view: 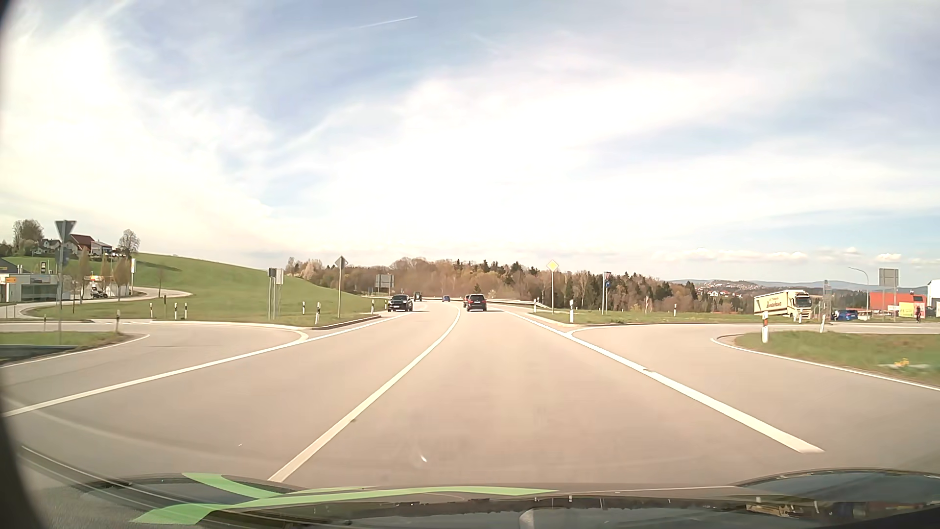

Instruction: Follow the waypoints while adhering to traffic rules and regulations

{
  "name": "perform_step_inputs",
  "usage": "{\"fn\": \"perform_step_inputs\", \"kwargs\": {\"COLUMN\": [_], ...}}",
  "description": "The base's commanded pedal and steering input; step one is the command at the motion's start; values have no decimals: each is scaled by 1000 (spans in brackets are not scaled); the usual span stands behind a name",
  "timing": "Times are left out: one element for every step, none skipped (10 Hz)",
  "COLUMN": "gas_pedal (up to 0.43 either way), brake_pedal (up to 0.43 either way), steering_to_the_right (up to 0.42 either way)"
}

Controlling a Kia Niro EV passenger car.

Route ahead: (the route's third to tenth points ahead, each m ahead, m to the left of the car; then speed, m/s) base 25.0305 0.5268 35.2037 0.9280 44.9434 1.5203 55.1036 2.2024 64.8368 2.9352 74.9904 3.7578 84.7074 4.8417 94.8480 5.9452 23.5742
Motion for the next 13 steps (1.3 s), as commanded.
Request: {"fn": "perform_step_inputs", "kwargs": {"gas_pedal": [98,79,67,67,67,79,79,79,98,110,118,130,130], "brake_pedal": [0,0,0,0,0,0,0,0,0,0,0,0,0], "steering_to_the_right": [-11,-11,-12,-11,-11,-10,-9,-7,-6,-6,-6,-6,-6]}}
